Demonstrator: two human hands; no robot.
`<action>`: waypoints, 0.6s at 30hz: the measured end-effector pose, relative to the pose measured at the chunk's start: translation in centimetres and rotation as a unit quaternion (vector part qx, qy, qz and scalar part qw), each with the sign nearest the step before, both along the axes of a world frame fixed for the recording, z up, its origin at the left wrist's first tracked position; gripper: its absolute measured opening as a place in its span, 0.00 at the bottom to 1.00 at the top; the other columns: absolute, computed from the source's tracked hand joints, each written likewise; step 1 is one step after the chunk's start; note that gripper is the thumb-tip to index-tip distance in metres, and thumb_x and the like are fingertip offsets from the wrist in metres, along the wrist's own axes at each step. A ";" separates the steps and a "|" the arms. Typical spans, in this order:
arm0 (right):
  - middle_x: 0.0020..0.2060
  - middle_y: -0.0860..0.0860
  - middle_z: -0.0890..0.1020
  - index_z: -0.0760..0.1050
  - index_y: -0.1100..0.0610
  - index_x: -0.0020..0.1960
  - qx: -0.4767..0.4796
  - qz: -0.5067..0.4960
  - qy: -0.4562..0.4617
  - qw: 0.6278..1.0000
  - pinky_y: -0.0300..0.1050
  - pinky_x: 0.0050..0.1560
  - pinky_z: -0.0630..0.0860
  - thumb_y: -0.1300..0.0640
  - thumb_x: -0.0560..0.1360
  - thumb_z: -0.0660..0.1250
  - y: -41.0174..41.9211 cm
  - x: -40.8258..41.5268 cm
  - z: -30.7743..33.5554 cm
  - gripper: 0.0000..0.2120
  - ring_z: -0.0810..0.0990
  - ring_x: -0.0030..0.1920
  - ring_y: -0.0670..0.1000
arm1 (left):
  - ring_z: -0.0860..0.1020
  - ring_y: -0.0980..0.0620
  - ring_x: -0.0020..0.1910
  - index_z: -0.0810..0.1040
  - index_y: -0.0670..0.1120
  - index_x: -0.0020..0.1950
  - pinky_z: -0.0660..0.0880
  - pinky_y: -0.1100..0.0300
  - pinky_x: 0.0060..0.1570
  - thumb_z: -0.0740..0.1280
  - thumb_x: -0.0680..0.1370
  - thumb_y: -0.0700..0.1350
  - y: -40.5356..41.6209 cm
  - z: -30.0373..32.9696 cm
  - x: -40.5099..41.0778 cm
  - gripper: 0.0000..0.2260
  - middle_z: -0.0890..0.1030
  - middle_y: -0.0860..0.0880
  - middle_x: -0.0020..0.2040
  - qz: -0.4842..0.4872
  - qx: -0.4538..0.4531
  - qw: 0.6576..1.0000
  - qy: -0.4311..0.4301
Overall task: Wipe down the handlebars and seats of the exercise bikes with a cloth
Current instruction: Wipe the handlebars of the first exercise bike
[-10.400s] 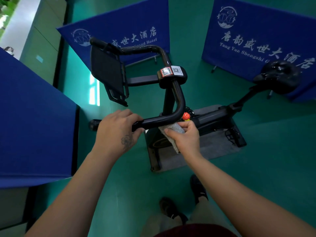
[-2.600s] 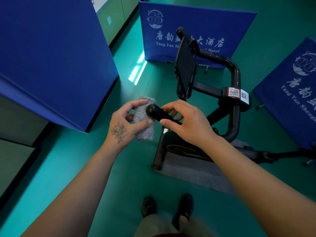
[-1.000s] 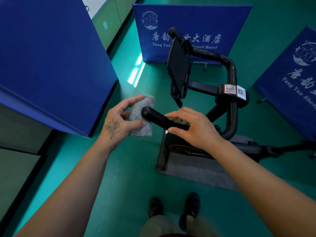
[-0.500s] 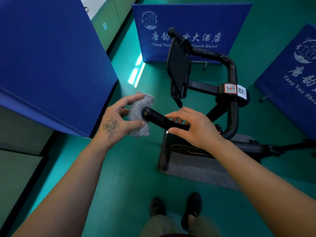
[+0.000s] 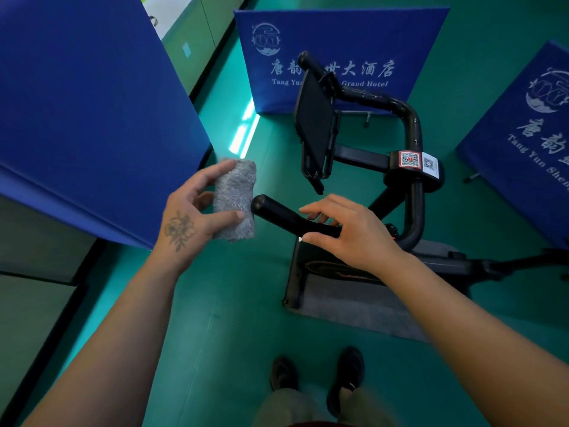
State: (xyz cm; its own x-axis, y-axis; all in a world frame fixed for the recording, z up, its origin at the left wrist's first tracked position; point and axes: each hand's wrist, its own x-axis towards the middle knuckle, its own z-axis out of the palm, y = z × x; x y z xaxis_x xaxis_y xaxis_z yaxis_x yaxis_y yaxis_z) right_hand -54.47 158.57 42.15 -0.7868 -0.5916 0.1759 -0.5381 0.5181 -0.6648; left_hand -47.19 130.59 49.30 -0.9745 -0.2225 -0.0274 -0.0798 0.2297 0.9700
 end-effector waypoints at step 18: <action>0.75 0.53 0.66 0.53 0.37 0.81 -0.387 -0.059 -0.215 0.895 0.60 0.51 0.85 0.71 0.71 0.72 -3.3 2.6 4.6 0.51 0.83 0.57 0.55 | 0.85 0.50 0.47 0.77 0.47 0.72 0.86 0.47 0.49 0.81 0.73 0.35 5.3 2.4 -2.5 0.29 0.81 0.48 0.56 -0.079 -0.034 0.993 0.077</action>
State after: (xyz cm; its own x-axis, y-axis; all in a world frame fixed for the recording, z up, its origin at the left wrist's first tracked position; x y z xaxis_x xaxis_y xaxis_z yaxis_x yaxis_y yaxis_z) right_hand -51.90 155.25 46.72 -0.9288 -0.3324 0.1637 -0.1190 -0.1508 -0.9814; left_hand -49.67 135.89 51.73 -0.9890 -0.0636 0.1337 0.1095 0.2936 0.9496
